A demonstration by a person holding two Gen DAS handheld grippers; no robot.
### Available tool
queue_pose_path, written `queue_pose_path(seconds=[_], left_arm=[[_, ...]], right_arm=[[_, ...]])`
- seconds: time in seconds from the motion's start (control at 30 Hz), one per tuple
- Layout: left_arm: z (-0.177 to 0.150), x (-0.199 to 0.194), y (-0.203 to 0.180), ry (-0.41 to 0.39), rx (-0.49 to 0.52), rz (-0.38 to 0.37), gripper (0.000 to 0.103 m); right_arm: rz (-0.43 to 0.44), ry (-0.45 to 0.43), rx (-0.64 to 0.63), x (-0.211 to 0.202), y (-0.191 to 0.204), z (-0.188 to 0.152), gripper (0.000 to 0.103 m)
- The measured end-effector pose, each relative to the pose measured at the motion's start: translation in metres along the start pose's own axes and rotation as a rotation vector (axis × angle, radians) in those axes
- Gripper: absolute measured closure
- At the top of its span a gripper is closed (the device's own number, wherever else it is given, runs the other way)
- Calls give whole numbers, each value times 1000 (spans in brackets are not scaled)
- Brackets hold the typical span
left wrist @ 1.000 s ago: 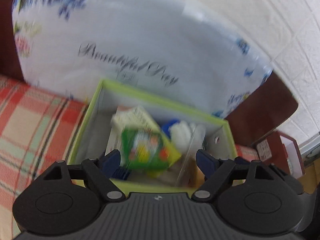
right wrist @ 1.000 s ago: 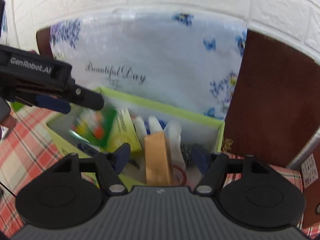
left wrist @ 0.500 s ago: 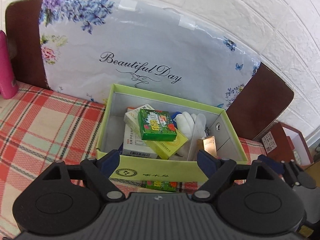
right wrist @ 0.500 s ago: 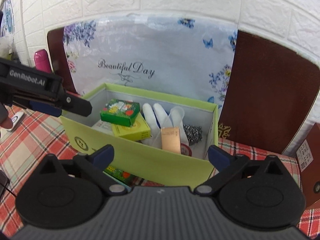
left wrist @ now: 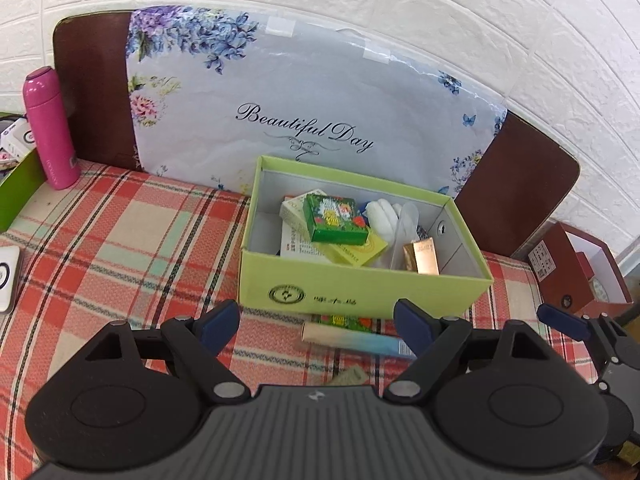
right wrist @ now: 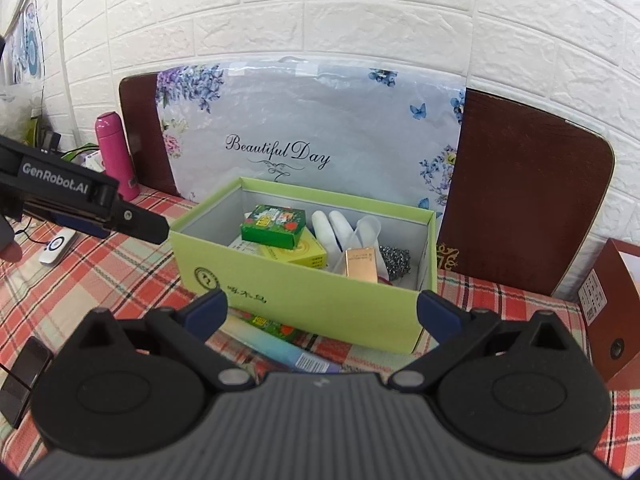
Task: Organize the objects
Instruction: 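Lower the green packet and gold box into the green box, opening both tools, then grasp the white-pink glove cuff with the left tool while the right grasps the black tape roll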
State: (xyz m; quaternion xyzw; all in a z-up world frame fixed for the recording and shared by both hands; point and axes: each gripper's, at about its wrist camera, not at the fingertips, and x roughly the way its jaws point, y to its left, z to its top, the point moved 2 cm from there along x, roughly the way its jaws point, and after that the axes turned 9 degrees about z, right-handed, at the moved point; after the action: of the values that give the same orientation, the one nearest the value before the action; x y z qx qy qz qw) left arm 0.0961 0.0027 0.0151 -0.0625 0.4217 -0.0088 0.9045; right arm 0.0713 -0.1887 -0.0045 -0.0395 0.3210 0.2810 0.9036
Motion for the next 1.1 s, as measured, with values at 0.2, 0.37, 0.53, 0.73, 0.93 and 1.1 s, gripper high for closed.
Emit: queue_pose_path(seconds=[0.2,0.37,0.53,0.73,0.93,1.1], left_arm=[[-30,-4,13,51,-11,4,16],[-58,-2,19,110,11,-16,16],[-84,4,12,170,71,-106,16],[-116,23,-12,263,170,-243,16],[-144,48,-22,349,251,-214,16],[-158,61,-22,419,277,-247,73]], right_arm=[[-3,20,9,-16,9,-20,0],[3,75,14,-22,19,-47,0],[-2,157,36,-26,24,-80,0],[-50,225,100,-37,12,-111,0],[-82,248,136,-46,1,-123,0],[-75,276,137,-42,4,-127,0]])
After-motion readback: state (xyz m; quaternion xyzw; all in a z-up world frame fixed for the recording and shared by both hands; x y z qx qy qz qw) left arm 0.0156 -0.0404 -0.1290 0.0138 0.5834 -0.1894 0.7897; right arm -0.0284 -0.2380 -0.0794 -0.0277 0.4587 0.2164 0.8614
